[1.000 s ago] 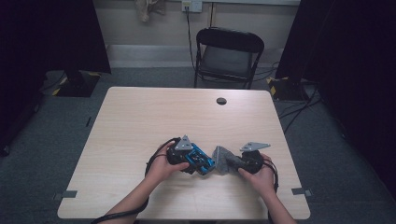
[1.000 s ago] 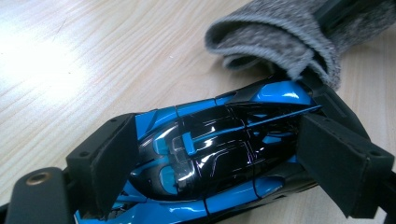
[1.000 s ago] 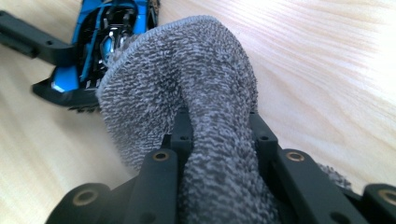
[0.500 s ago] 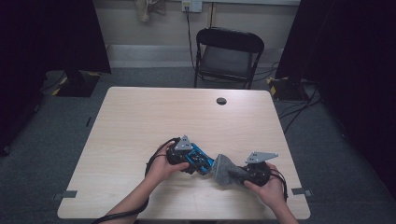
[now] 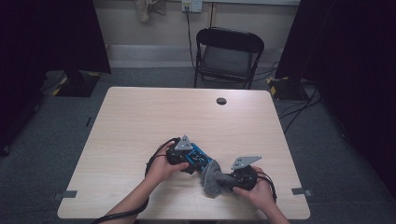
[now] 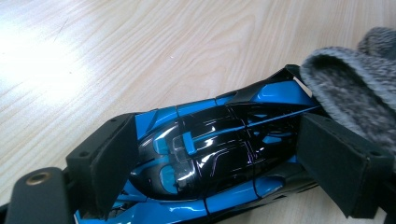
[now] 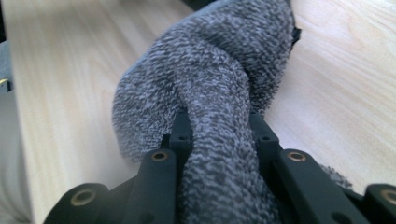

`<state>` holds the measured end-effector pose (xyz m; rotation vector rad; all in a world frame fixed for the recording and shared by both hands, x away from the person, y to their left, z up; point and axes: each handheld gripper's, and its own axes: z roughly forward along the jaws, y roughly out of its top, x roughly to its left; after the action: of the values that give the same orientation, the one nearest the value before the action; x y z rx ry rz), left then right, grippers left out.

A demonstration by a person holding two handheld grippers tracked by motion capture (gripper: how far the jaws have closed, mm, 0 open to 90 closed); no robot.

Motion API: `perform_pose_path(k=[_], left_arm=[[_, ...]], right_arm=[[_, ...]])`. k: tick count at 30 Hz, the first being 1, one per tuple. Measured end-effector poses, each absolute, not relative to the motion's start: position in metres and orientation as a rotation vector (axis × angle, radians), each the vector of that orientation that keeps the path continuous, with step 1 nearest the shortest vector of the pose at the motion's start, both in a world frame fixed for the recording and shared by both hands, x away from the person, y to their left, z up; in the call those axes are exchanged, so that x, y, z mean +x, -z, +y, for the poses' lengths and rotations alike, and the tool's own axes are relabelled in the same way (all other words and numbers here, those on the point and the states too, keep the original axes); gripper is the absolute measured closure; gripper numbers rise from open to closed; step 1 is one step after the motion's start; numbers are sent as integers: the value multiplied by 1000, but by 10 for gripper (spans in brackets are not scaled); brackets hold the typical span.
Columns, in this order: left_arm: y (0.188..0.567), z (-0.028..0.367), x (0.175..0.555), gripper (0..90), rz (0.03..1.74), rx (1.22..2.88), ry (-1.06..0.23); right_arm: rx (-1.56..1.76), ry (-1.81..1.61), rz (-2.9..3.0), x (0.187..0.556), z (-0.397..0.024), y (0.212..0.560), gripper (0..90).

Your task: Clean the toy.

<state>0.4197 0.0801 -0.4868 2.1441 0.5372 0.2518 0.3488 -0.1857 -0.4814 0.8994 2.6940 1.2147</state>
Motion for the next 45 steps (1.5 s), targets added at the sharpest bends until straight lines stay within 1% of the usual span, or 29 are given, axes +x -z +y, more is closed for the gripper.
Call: perform_pose_path(k=[4, 31, 40, 45], left_arm=[[487, 81, 420, 130, 539, 2145, -256], [487, 80, 419, 131, 537, 2141, -256], [487, 80, 419, 131, 537, 2140, -257], [487, 80, 419, 131, 537, 2137, -258]], right_arm=[[931, -1206, 2685, 359, -184, 483, 695], [1120, -1167, 2539, 388, -204, 480, 696], [1249, -1167, 2421, 409, -228, 472, 695], [1288, -1148, 2361, 424, -225, 469, 695]])
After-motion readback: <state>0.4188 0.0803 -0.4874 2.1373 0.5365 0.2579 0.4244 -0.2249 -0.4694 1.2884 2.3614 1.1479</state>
